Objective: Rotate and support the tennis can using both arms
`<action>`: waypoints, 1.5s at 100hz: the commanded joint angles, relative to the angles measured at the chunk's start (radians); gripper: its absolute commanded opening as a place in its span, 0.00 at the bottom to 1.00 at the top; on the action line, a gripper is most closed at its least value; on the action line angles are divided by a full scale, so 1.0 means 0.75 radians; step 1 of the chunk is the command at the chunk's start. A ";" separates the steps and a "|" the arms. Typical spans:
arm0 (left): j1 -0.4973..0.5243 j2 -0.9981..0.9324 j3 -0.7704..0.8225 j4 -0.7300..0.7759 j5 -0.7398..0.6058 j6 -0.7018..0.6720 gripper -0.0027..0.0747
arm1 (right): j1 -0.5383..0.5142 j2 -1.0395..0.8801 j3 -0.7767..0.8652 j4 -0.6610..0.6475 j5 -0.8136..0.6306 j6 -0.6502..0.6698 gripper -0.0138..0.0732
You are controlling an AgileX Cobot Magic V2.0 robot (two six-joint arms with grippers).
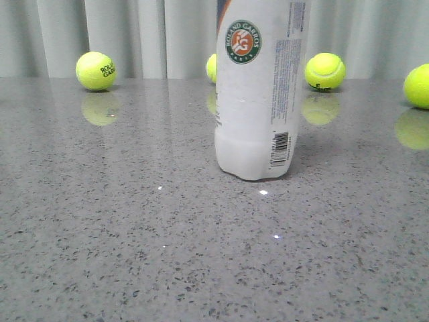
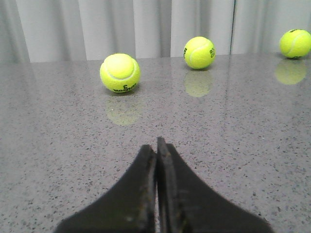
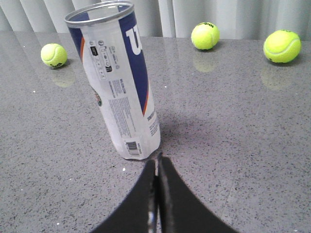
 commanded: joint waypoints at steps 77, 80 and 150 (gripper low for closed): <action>0.002 -0.047 0.059 -0.016 -0.103 0.000 0.01 | -0.070 0.014 0.045 0.015 -0.255 -0.012 0.08; 0.002 -0.047 0.059 -0.016 -0.103 0.000 0.01 | -0.091 0.014 0.072 0.015 -0.307 -0.012 0.08; 0.002 -0.047 0.059 -0.016 -0.103 0.000 0.01 | -0.482 -0.301 0.646 -0.486 -0.820 0.221 0.08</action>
